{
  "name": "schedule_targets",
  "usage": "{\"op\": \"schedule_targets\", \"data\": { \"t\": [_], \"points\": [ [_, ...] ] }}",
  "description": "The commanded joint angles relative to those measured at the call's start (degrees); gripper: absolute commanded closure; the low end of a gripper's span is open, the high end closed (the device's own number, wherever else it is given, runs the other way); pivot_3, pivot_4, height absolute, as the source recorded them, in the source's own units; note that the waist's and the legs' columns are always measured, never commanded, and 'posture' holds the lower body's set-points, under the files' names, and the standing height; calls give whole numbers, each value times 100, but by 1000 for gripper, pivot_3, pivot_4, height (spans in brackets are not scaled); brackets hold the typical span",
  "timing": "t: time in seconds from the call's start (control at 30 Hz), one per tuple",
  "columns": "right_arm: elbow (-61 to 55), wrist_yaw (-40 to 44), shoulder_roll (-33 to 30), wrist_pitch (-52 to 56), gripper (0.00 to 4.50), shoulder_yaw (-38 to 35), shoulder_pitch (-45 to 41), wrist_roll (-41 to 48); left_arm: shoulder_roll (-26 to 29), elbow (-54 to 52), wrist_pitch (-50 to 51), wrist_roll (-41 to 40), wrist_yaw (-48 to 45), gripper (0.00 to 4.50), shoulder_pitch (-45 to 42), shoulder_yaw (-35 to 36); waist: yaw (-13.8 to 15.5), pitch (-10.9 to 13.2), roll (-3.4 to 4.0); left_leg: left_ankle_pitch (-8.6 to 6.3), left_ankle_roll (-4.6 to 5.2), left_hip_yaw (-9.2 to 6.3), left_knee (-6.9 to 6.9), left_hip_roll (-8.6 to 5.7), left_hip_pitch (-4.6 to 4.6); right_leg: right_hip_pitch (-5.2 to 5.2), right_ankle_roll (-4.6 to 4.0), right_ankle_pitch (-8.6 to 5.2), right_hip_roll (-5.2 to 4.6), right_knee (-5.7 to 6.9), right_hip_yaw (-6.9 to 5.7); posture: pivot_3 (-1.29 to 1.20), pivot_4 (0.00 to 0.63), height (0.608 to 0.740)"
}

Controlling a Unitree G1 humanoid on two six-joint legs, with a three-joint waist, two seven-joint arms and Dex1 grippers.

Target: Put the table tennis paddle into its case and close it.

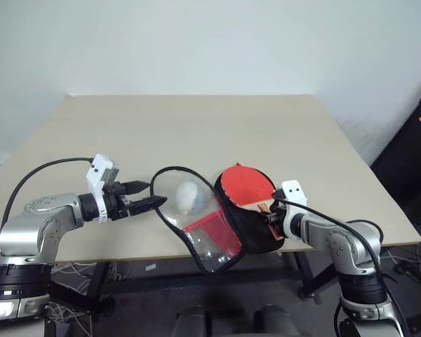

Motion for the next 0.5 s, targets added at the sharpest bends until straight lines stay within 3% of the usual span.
{"op": "schedule_targets", "data": {
  "t": [0.03,0.5],
  "points": [
    [-203,-83,97,124,3303,24,-15,-6,79,-222,3,-84,28,0,-37,203,-2,-1,-1,0,0,0,0,0,0,0,0,0,0,0,0,0,0,740],
    [-120,-251,655,470,3303,44,-427,-78,68,-229,-2,-75,63,0,11,189,-39,0,0,-2,-4,2,-3,4,1,-4,0,1,3,2,1,0,0,740]
  ]
}}
